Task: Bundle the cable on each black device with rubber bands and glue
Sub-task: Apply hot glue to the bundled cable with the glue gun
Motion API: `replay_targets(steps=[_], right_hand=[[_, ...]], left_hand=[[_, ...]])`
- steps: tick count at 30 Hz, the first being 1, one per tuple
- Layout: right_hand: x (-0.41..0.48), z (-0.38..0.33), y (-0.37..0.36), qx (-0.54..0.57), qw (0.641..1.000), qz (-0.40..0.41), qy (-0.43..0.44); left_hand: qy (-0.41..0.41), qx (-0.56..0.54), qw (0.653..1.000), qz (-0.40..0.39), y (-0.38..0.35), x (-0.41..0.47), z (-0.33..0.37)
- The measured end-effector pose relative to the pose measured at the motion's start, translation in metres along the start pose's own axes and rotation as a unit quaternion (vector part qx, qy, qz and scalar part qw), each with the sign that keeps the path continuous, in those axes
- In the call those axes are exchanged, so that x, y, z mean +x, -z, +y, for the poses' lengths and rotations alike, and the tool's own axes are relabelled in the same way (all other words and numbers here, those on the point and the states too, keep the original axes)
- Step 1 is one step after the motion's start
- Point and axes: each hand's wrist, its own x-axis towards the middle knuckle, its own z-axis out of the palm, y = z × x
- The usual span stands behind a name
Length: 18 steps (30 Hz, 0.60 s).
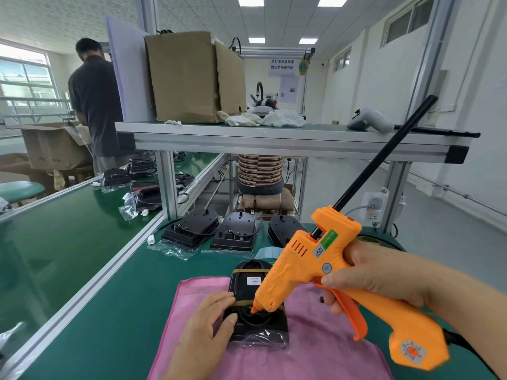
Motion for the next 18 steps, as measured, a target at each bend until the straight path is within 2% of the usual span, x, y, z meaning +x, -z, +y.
replay_targets(steps=[18], right_hand=[[0.0003,-0.0004,0.0,0.011,1.0,-0.003,0.006]], left_hand=[[-0.004,0.001,1.0,-0.002,0.0,0.0007,0.0018]])
